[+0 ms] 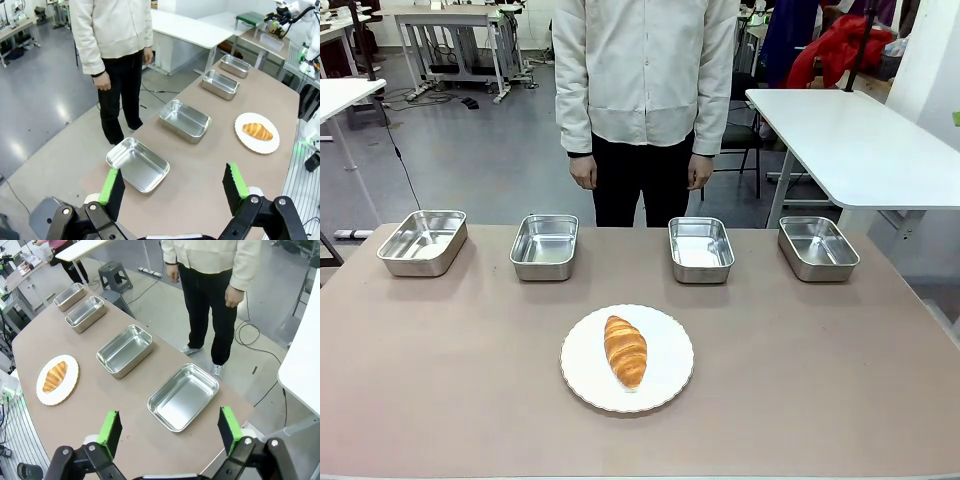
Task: Place the bread in the container.
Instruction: Place the Butter Roll into the Airtight Container indicated by the human.
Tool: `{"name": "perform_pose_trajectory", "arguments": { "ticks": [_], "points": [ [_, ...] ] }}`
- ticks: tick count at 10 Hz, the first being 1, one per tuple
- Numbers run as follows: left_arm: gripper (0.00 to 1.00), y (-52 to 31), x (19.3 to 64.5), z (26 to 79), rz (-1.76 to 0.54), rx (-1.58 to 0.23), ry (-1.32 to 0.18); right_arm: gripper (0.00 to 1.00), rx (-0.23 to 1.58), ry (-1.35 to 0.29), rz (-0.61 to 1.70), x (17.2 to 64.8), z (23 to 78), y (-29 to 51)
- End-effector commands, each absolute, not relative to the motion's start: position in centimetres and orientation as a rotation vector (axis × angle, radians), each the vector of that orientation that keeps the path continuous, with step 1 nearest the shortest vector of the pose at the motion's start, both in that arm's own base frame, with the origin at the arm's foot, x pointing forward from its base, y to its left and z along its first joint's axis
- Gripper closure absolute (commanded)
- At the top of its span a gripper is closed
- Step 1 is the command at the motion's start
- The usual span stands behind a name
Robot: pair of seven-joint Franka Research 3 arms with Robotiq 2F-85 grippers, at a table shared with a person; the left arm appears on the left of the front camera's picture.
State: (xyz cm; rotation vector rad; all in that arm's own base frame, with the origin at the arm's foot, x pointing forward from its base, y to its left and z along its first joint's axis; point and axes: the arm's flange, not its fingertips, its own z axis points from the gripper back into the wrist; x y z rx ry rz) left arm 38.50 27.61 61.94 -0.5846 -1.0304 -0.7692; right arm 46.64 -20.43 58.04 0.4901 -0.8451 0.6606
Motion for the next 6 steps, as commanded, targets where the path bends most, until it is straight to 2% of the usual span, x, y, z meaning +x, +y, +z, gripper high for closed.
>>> {"name": "perform_pose_trajectory", "arguments": {
  "ticks": [1,6],
  "points": [
    [0.0,27.66,38.43,61.91,-0.784,-0.591,-1.043,0.0,0.496,-0.851,0.67,46.62,58.18,-20.28],
    [0.0,27.66,38.43,61.91,-0.784,-0.591,-1.043,0.0,0.496,-0.851,0.67,46.62,58.18,-20.28]
  ]
}}
